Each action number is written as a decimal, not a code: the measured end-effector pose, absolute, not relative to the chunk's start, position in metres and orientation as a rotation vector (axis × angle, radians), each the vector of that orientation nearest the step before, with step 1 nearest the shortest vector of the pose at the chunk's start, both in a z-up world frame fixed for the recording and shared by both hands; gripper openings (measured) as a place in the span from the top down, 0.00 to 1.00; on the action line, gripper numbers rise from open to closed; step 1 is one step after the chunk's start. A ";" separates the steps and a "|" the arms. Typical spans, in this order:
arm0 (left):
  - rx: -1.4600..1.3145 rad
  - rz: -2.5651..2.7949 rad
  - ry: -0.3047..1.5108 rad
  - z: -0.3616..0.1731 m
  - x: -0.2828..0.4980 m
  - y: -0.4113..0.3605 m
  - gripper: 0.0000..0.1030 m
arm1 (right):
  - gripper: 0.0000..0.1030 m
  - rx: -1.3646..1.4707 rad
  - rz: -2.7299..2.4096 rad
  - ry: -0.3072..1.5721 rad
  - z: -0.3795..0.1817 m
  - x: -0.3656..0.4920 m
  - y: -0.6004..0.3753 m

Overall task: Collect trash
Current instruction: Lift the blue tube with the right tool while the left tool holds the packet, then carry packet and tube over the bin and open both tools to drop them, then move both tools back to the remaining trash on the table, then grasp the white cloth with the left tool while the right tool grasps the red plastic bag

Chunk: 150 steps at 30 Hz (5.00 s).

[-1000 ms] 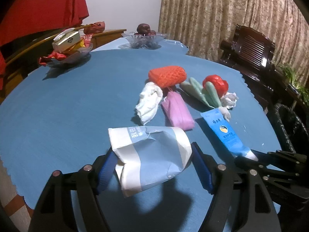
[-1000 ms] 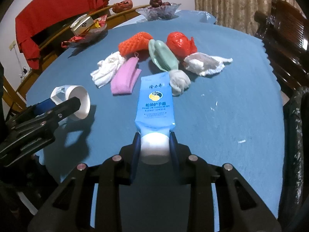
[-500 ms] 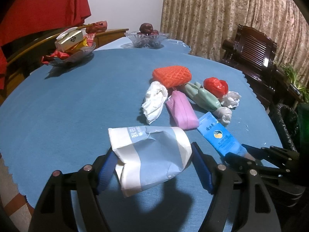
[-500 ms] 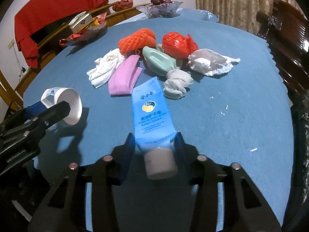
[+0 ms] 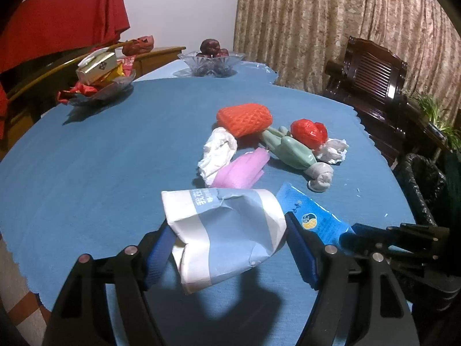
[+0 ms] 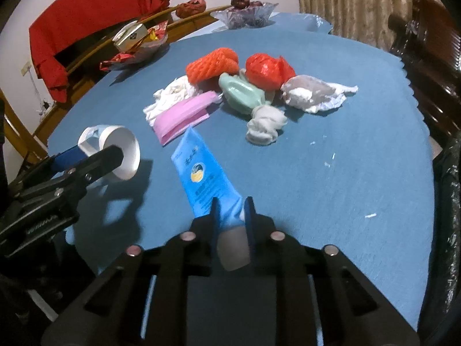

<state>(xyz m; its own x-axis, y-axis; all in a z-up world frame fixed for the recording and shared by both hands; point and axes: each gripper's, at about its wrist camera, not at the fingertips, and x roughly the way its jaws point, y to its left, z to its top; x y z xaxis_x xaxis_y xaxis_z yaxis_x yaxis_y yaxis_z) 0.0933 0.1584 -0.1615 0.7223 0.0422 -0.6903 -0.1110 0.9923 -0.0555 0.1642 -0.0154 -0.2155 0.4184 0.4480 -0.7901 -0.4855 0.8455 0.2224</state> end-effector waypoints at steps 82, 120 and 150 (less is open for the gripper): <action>0.047 -0.628 0.656 -0.094 0.177 -0.211 0.18 | 0.44 0.124 -0.094 0.718 -0.156 0.112 -0.380; -0.018 -0.015 0.598 -0.099 0.117 0.094 0.11 | 0.06 0.006 0.272 0.661 -0.130 0.160 -0.146; -0.083 0.129 0.694 -0.163 0.162 0.178 0.19 | 0.24 -0.037 0.407 0.766 -0.192 0.254 -0.033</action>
<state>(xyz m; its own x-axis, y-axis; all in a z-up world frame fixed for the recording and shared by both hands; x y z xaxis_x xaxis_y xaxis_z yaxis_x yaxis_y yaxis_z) 0.1618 0.1782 -0.1634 0.7614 0.0909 -0.6419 -0.1464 0.9887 -0.0336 0.2543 -0.0327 -0.1916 0.6467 0.3440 -0.6808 -0.3707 0.9218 0.1135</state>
